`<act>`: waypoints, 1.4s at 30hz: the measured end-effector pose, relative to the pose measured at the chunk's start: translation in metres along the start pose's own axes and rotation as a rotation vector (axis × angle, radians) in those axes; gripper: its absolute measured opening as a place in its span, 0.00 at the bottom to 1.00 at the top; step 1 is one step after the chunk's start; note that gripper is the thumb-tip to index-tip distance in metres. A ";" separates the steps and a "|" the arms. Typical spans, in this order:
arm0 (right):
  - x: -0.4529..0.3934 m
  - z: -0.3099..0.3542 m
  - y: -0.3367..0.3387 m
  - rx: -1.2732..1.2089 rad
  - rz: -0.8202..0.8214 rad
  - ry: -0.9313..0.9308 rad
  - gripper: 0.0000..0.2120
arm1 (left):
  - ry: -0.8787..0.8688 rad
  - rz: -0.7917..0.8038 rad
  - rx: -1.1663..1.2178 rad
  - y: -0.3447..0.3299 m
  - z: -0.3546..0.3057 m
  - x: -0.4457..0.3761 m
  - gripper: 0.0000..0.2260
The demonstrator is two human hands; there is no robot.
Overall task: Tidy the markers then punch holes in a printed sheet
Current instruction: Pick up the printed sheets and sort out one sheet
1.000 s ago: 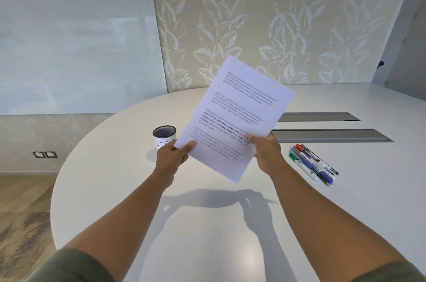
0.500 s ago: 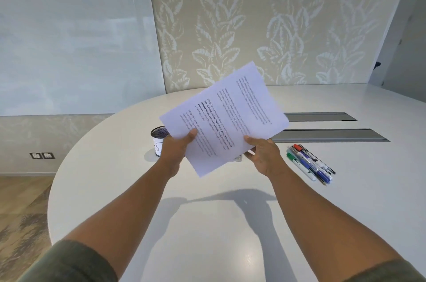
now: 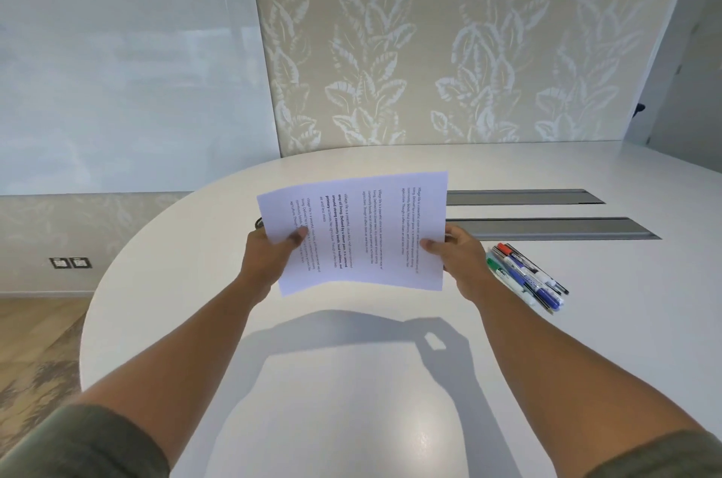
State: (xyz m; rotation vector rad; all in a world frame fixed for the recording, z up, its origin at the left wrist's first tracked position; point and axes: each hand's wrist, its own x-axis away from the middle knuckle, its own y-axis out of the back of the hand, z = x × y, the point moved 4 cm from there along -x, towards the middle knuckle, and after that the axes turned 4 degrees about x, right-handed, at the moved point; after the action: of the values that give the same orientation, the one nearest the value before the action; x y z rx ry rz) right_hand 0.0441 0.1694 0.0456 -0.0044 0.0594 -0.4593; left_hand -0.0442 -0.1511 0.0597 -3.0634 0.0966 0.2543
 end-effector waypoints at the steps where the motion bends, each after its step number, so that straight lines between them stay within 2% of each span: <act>1: 0.000 -0.001 -0.002 0.022 0.007 0.009 0.12 | 0.005 0.001 -0.003 0.000 0.002 0.001 0.15; 4: 0.003 -0.011 -0.006 0.103 0.019 -0.006 0.10 | 0.040 0.012 -0.034 0.002 0.013 0.006 0.13; 12: 0.016 -0.040 -0.009 0.192 0.108 -0.136 0.16 | 0.088 0.053 -0.149 0.009 0.047 0.027 0.06; 19: 0.010 -0.019 -0.010 0.176 0.080 -0.094 0.15 | 0.064 0.027 -0.121 0.009 0.028 0.016 0.12; 24: 0.022 -0.041 -0.008 0.380 0.180 -0.250 0.19 | 0.115 0.048 -0.182 0.013 0.047 0.031 0.08; 30: 0.025 -0.051 -0.010 0.436 0.162 -0.286 0.17 | 0.150 0.063 -0.207 0.019 0.055 0.038 0.10; 32: 0.023 -0.049 -0.009 0.400 0.138 -0.276 0.17 | 0.144 0.054 -0.177 0.018 0.050 0.036 0.09; 35: 0.019 -0.048 -0.002 0.278 0.033 -0.265 0.15 | 0.150 0.019 -0.116 0.013 0.044 0.034 0.12; 38: 0.015 -0.050 0.001 0.045 -0.068 -0.304 0.15 | 0.179 -0.022 -0.052 0.009 0.043 0.032 0.14; 42: 0.017 -0.048 -0.006 -0.284 -0.091 -0.349 0.14 | 0.235 -0.029 0.048 0.000 0.042 0.034 0.15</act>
State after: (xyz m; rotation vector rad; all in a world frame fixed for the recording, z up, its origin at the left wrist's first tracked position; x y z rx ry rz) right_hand 0.0535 0.1570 -0.0033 -0.3664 -0.2194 -0.5324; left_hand -0.0179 -0.1503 0.0127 -3.0306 0.0682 -0.1096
